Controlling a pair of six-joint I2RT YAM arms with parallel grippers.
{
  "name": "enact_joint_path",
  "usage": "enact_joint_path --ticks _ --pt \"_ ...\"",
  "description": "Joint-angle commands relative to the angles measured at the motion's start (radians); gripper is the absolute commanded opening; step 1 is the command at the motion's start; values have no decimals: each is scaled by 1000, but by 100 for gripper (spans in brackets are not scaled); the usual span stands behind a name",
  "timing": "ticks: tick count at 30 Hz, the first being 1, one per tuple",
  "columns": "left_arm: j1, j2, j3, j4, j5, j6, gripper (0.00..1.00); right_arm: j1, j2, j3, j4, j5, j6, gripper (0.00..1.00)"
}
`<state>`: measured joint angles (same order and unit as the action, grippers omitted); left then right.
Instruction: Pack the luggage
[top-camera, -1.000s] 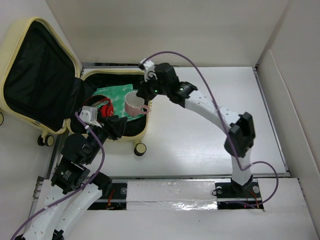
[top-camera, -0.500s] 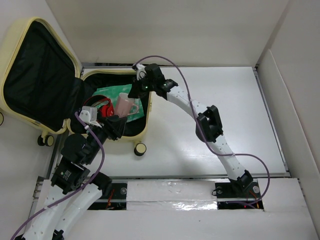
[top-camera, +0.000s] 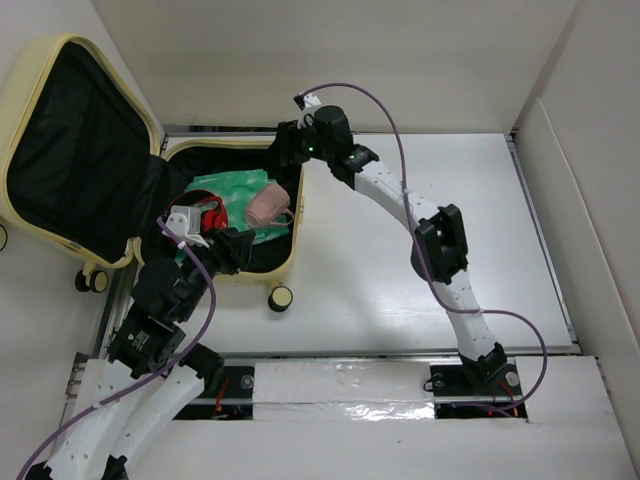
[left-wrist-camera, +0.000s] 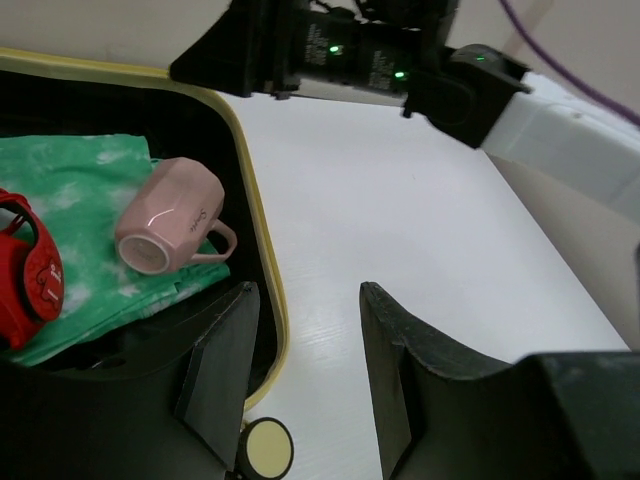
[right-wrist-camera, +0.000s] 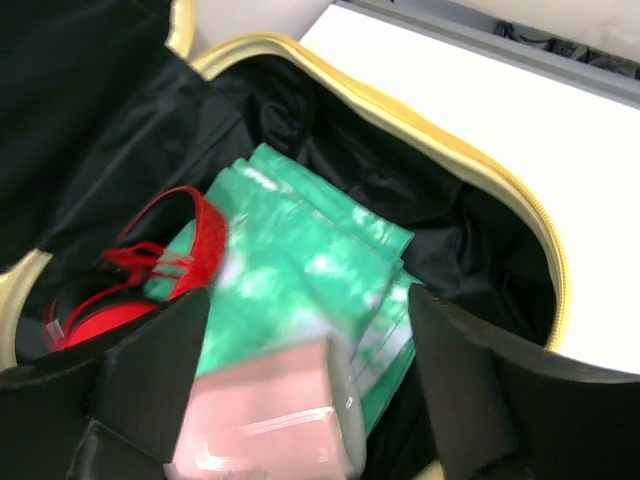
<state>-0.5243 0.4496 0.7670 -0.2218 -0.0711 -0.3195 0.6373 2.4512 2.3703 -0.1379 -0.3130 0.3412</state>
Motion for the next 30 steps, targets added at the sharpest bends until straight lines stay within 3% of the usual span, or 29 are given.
enact_joint_path --ticks 1,2,3,4,5,6,8,9,10,13,18,21,22,25,28,30 --pt "-5 14 20 39 -55 -4 42 9 -220 -127 142 6 -51 74" --pt "-5 15 20 39 -77 -4 41 9 -326 -202 182 3 -71 59" --pt "-5 21 20 39 -90 -4 41 18 -386 -376 245 8 -80 23" --pt "-5 26 20 38 -105 -7 41 27 -447 -469 277 11 -88 8" --pt "-5 29 21 35 -122 -10 40 27 -575 -565 305 21 -105 0" --pt "-5 43 23 27 -159 -18 39 41 -640 -758 340 31 -113 0" --pt "13 60 25 16 -191 -44 31 65 -760 -940 406 70 -125 0" --pt "24 78 28 3 -223 -58 25 65 -870 -1109 434 80 -125 0" --pt "38 89 31 -2 -234 -82 17 77 -923 -1190 451 92 -122 0" --pt "61 133 61 -19 -306 -114 5 101 -1104 -1452 485 140 -96 0" --pt "98 219 133 -91 -505 -157 0 111 -1325 -1599 350 204 -149 0" --pt "142 271 202 -201 -634 -213 18 111 -1411 -1639 305 221 -209 3" --pt "186 284 239 -233 -663 -239 32 102 -1419 -1640 287 204 -231 3" --pt "307 328 284 -309 -717 -227 58 70 -1434 -1626 201 172 -289 3" --pt "407 368 301 -301 -711 -198 70 38 -1485 -1681 217 137 -281 4" --pt "516 429 313 -326 -663 -207 71 22 -1535 -1721 253 106 -275 10"
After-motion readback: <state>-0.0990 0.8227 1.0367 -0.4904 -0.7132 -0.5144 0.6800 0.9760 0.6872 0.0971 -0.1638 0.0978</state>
